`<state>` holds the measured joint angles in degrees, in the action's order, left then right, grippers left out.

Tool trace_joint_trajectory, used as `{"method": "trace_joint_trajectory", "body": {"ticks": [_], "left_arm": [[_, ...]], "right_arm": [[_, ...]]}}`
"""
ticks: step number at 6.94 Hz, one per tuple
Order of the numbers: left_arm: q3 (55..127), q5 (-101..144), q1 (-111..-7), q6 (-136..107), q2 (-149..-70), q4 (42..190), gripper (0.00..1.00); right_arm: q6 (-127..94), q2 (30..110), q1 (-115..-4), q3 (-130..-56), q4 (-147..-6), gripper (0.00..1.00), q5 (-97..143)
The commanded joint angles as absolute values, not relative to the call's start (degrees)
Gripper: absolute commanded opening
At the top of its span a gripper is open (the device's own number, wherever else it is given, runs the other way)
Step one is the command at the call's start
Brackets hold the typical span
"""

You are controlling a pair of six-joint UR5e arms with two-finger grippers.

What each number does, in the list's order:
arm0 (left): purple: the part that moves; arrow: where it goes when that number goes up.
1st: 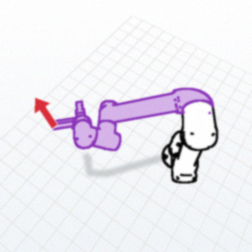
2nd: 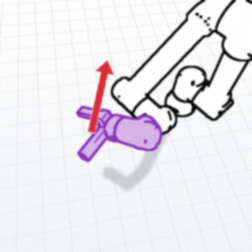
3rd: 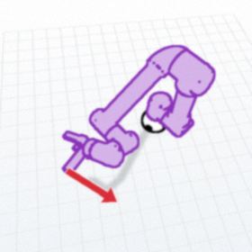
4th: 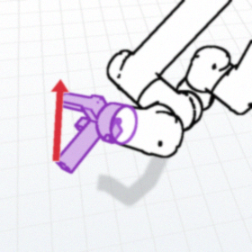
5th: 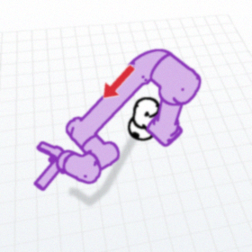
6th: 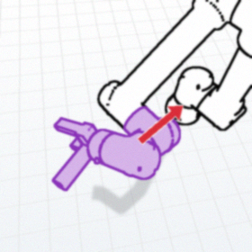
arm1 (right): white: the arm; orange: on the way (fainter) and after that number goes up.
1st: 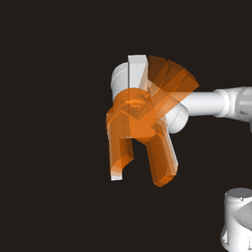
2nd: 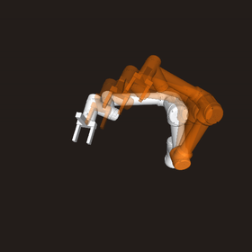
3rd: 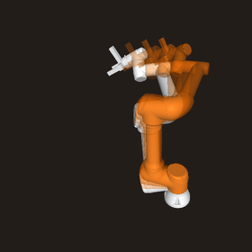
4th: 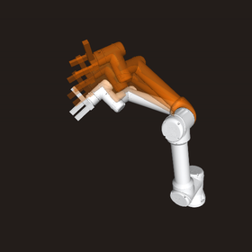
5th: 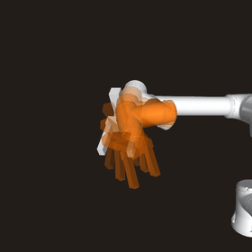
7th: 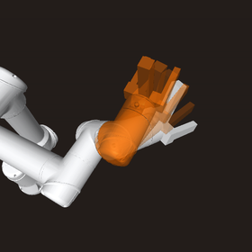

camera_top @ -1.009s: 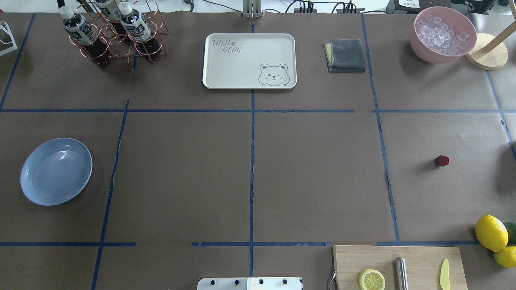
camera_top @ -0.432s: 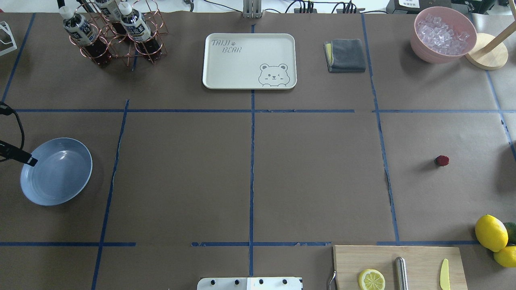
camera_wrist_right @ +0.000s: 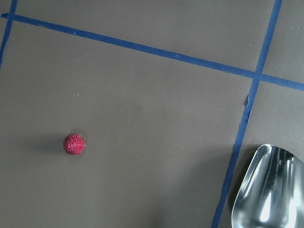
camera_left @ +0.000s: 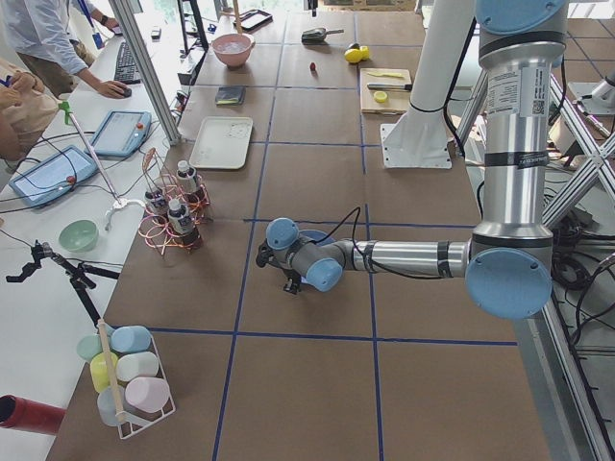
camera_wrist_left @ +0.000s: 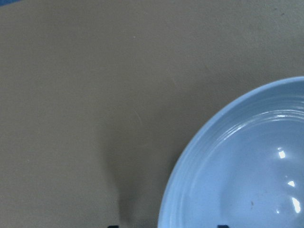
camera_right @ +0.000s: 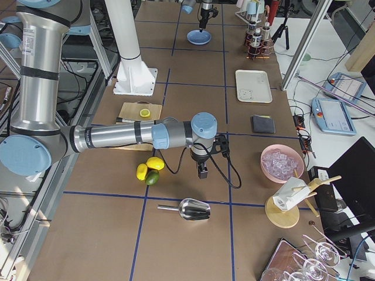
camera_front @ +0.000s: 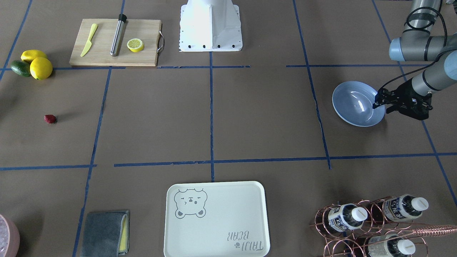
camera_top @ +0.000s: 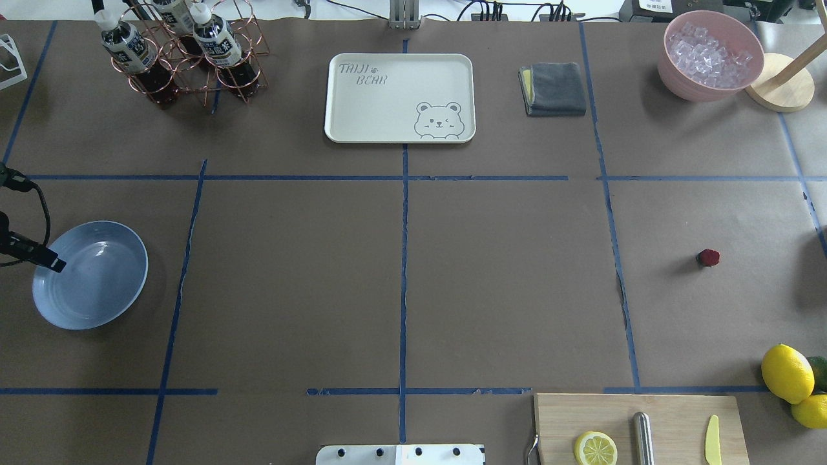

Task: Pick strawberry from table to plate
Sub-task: 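Grip the light blue plate rim with the left gripper, slide it to center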

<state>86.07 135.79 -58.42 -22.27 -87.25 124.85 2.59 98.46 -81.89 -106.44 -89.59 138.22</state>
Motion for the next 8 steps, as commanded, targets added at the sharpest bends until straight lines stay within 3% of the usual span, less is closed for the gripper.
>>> {"method": "trace_joint_trajectory", "body": {"ticks": [1,3,7,8], "left_arm": [[86.8,137.2,-58.4,-25.5,-87.4,125.1,0.00],[92.0,142.4,-57.6,-39.4,-91.6,125.7,0.00],[93.2,131.2,-34.5,-82.6,-115.7,128.4,0.00],[93.0,126.7,-29.9,-83.8,-117.3,128.3,0.00]], "right_arm": [[2.4,97.9,-81.8,-106.5,-89.6,1.00,138.6],[2.5,97.9,-81.8,-106.7,-89.6,1.00,138.5],[3.0,99.7,-81.8,-106.5,-86.9,1.00,138.4],[2.6,99.8,-81.8,-106.4,-86.7,1.00,138.4]]}}
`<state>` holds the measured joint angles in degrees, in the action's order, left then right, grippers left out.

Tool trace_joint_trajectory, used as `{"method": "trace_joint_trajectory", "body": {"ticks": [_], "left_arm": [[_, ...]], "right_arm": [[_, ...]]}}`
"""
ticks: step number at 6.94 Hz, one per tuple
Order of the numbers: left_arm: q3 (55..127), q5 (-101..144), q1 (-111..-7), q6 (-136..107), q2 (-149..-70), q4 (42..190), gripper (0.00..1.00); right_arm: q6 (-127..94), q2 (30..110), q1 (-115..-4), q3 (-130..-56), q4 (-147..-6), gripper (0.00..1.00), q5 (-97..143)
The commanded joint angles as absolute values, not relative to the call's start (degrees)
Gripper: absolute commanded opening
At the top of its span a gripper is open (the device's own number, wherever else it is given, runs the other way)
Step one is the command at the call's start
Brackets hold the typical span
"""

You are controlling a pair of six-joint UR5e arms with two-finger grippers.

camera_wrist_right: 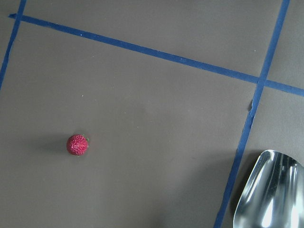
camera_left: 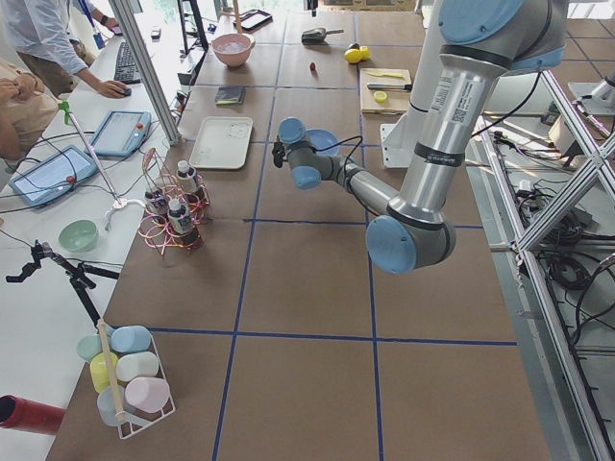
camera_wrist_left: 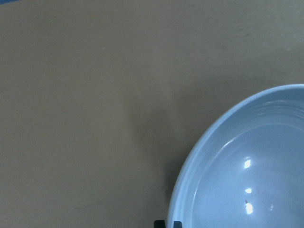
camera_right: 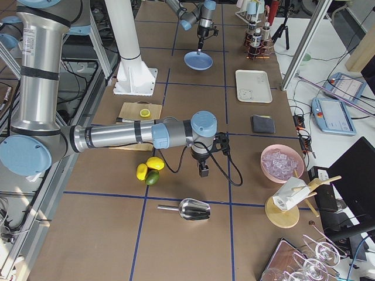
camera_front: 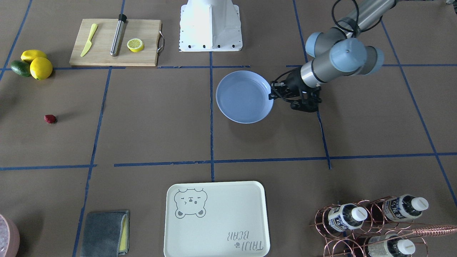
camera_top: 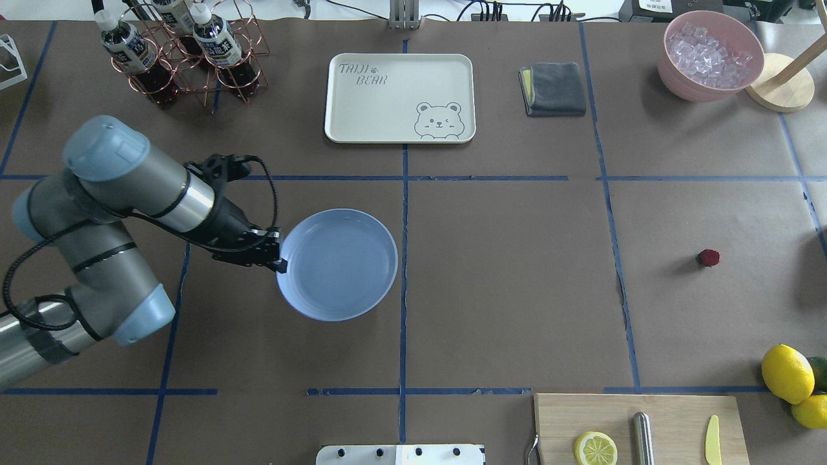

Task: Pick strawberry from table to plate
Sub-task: 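Grip the light blue plate rim with the left gripper, slide it to center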

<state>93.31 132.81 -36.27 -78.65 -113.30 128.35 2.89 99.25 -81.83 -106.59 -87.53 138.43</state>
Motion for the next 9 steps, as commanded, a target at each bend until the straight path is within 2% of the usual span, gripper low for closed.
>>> {"method": "trace_joint_trajectory", "body": {"ticks": [1,8,9], "left_arm": [[90.2,123.0,-29.1,-83.8,-119.9,128.4,0.00],[88.2,118.2,-28.5,-83.7,-119.6,128.1,0.00],[88.3,118.2,-28.5,-83.7,-118.9,128.1,0.36]], "right_arm": [[2.5,99.8,-81.8,-106.4,-86.7,1.00,138.5],[1.8,99.8,-81.8,-106.4,-86.7,1.00,139.0],[0.8,99.8,-81.8,-106.4,-86.7,1.00,138.9]]}}
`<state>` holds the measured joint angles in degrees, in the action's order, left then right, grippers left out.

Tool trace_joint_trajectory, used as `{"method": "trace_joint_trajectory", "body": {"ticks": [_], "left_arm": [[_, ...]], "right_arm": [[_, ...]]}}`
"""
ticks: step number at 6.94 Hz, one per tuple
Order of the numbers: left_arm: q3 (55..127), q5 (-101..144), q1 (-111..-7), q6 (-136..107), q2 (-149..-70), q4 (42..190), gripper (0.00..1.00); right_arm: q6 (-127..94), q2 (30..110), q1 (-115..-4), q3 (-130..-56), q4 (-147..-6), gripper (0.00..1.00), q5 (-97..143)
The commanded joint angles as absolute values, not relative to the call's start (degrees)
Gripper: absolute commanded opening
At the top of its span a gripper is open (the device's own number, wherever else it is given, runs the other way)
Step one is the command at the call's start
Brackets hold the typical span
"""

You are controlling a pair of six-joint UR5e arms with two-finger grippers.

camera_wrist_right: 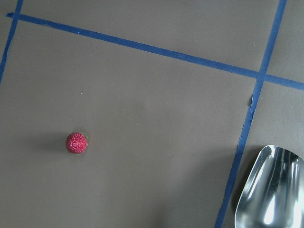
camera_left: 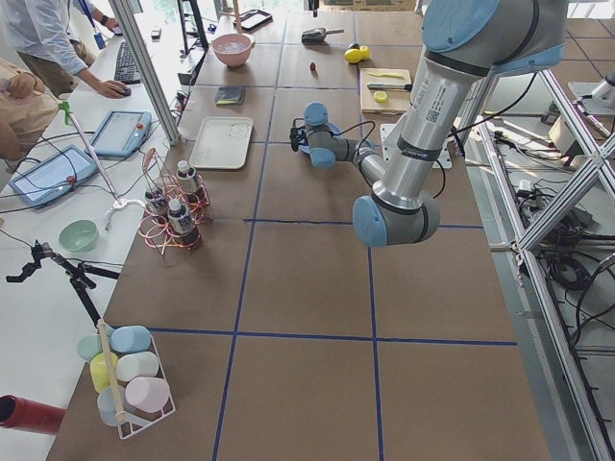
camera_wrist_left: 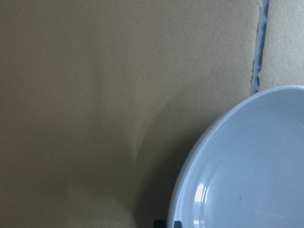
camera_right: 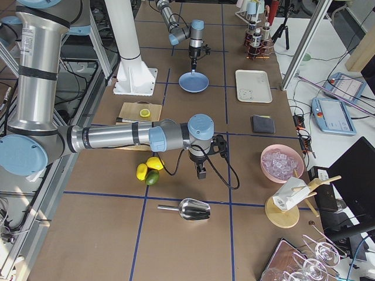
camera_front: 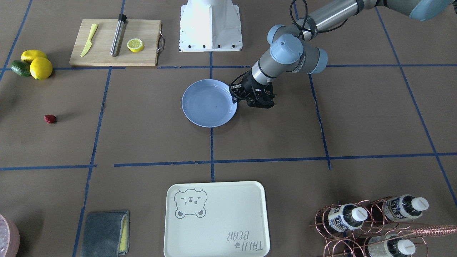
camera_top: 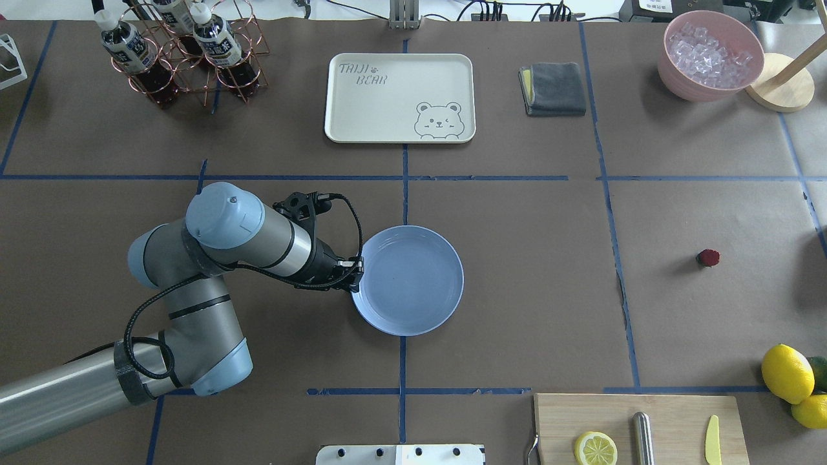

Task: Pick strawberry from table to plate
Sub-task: 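Hold the plate with the left gripper while the right grasps the strawberry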

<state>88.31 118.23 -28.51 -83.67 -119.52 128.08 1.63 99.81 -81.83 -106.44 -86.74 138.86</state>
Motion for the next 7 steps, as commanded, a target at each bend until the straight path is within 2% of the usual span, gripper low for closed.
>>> {"method": "trace_joint_trajectory", "body": {"ticks": [1,2,4,6,7], "left_arm": [[89.0,118.1,-28.6,-83.7,-118.9,128.1,0.69],[90.9,118.2,-28.6,-83.7,-118.6,128.2,0.79],[94.2,118.2,-28.7,-84.0,-118.5,128.1,0.80],[94.5,118.2,-28.8,-84.0,-118.5,128.1,0.80],[94.6,118.1,-28.8,-84.0,-118.5,128.2,0.84]], "right_arm": [[-2.5,99.8,-81.2,-106.3,-86.7,1.00,138.5],[-5.2,99.7,-79.6,-106.3,-86.1,1.00,138.2],[-17.7,99.7,-73.7,-105.1,-78.0,1.00,137.1],[-37.9,99.7,-62.4,-103.4,-63.1,0.99,129.1],[-44.0,99.4,-57.6,-101.8,-57.8,0.99,125.3]]}}
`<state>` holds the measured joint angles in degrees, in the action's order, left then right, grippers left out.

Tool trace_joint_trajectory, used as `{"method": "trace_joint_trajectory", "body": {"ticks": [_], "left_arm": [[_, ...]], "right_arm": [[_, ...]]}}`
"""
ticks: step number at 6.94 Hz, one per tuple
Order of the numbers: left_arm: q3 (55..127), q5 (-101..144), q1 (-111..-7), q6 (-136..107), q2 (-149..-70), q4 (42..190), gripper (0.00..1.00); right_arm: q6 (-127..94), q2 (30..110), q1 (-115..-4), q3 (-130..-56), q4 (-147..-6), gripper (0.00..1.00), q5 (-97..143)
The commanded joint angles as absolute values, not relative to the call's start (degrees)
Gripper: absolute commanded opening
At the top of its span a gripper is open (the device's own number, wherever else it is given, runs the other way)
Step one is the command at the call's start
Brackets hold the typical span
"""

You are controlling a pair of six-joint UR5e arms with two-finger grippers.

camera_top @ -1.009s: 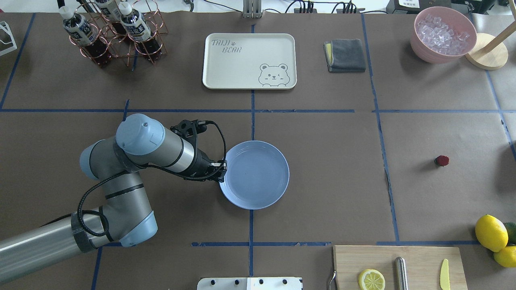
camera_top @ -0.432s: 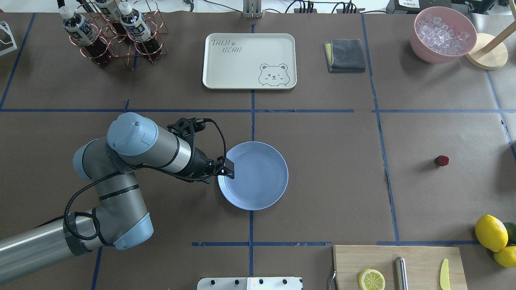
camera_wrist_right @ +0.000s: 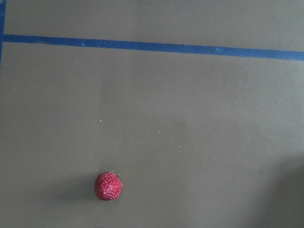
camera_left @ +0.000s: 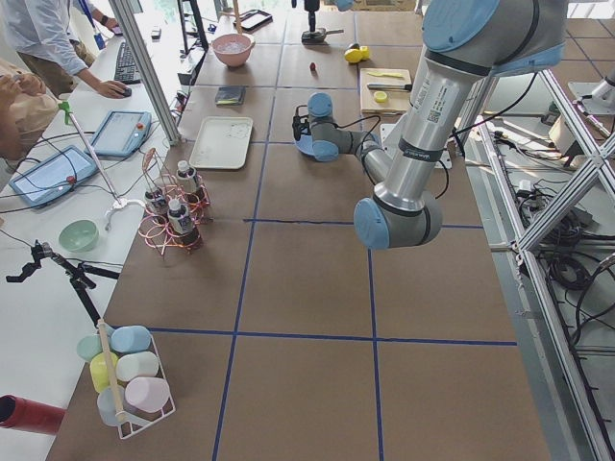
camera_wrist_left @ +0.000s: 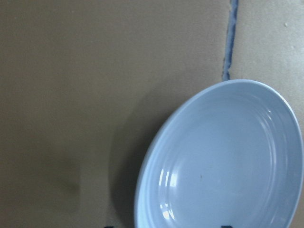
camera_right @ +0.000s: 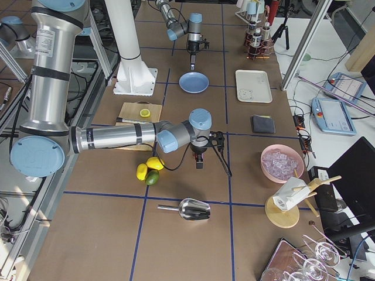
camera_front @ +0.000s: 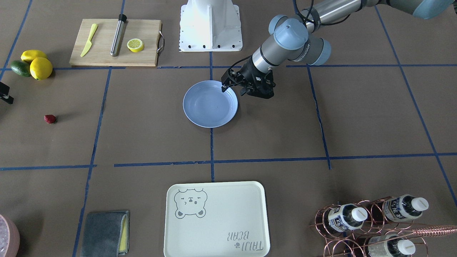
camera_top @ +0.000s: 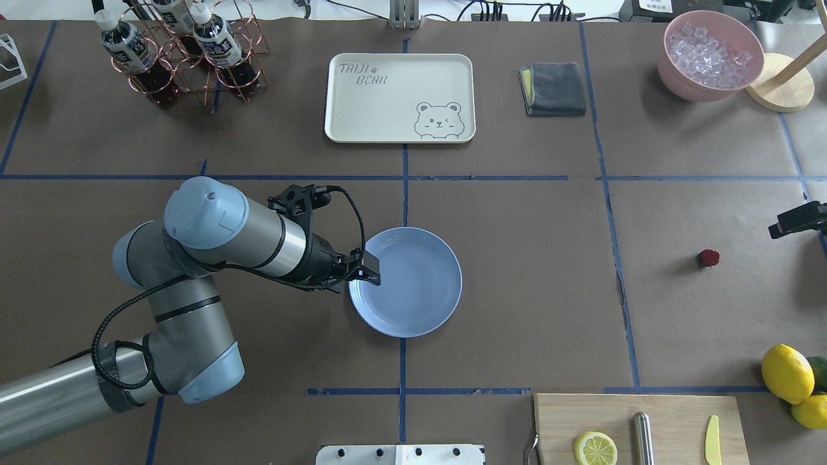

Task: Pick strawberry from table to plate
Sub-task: 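Hold the plate with the left gripper while the right grasps the strawberry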

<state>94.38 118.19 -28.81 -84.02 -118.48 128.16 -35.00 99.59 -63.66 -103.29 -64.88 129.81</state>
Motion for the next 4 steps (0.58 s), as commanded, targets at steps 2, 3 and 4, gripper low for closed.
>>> {"method": "trace_joint_trajectory", "body": {"ticks": [2,3,4], "left_arm": [[94.8,116.6,-28.8,-84.8,-118.4,128.1,0.88],[94.8,116.6,-28.7,-85.5,-118.4,128.1,0.88],[94.9,116.6,-28.7,-85.6,-118.4,128.1,0.88]], "right_arm": [[-46.4,98.6,-54.3,-99.6,-55.2,0.99,122.6],[-47.0,97.9,-52.8,-98.5,-55.1,0.99,121.6],[-47.0,97.8,-52.1,-98.4,-55.2,0.99,121.6]]}}
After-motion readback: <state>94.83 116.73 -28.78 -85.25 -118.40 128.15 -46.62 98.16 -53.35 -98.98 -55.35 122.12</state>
